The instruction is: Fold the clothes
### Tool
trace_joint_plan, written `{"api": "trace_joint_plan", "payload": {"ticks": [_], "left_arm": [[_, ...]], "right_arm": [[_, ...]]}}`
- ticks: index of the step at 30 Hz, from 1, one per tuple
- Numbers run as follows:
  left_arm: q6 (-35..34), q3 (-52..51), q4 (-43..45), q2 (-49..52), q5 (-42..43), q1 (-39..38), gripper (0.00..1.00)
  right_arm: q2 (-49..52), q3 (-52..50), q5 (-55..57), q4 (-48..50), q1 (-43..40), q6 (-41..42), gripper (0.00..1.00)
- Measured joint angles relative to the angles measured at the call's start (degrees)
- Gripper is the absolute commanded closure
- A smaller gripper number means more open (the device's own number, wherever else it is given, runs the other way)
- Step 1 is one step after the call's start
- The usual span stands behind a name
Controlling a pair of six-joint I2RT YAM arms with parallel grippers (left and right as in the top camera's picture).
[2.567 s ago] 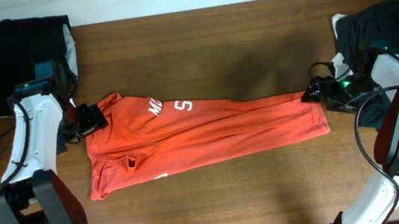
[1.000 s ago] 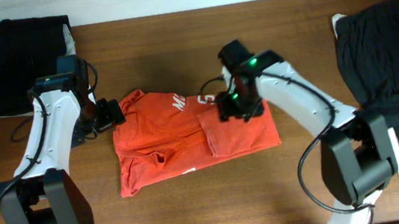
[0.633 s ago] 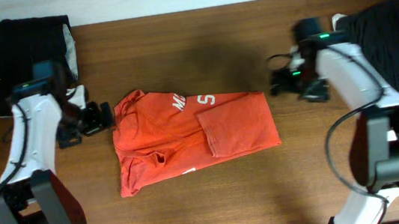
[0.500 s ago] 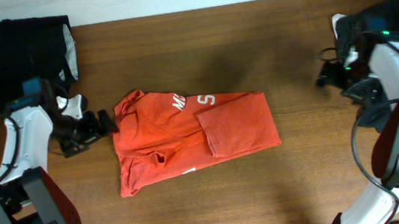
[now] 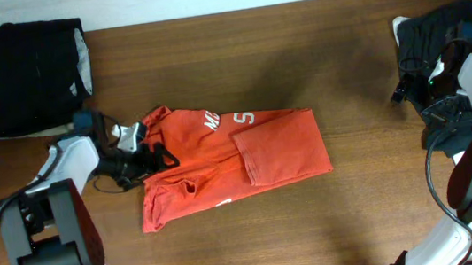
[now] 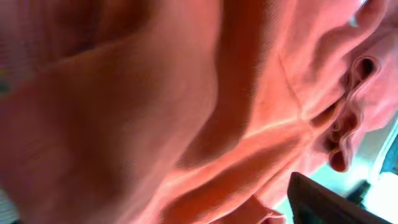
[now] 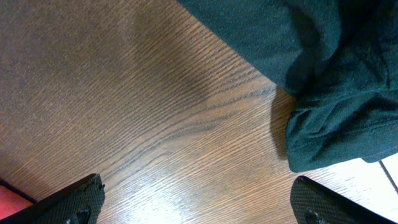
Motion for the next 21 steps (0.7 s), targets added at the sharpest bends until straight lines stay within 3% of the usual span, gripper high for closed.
{"api": "trace_joint_plan", "payload": {"ticks": [2,5,7,11,13,16,21], "left_arm": [[-0.07,-0.13,1.03,1.44,-0.37,-1.62,0.99],[-3.54,-0.22,0.68,2.78,-2.32,-1.4,0.99],[-6.84,2.73,-5.05,2.82,-8.59,-0.24,0.99],[-14.49,18.82,-19.54,3.28,-29.22,5.97,0.99],[-16.35,26.18,-25.31,3.34,-32.98,5.66,0.99],[-17.44,34.25,-32.54,3.34,-35.43,2.51,0.99],[-17.99,35.39,-37.4,3.32,-35.39,-8.13,0.99]], "right_arm": [[0.0,0.0,0.0,0.04,0.0,0.0,0.01],[0.0,-0.02,0.0,0.04,0.0,0.0,0.01],[0.0,-0.02,0.0,0.07,0.0,0.0,0.01],[0.0,0.0,0.0,-0.11,0.0,-0.02,0.01],[0.0,-0.02,-0.07,-0.02,0.0,0.0,0.01],[0.0,0.0,-0.2,-0.02,0.0,0.0,0.01],[0.0,0.0,-0.22,0.04,0.0,-0.02,0.01]]}}
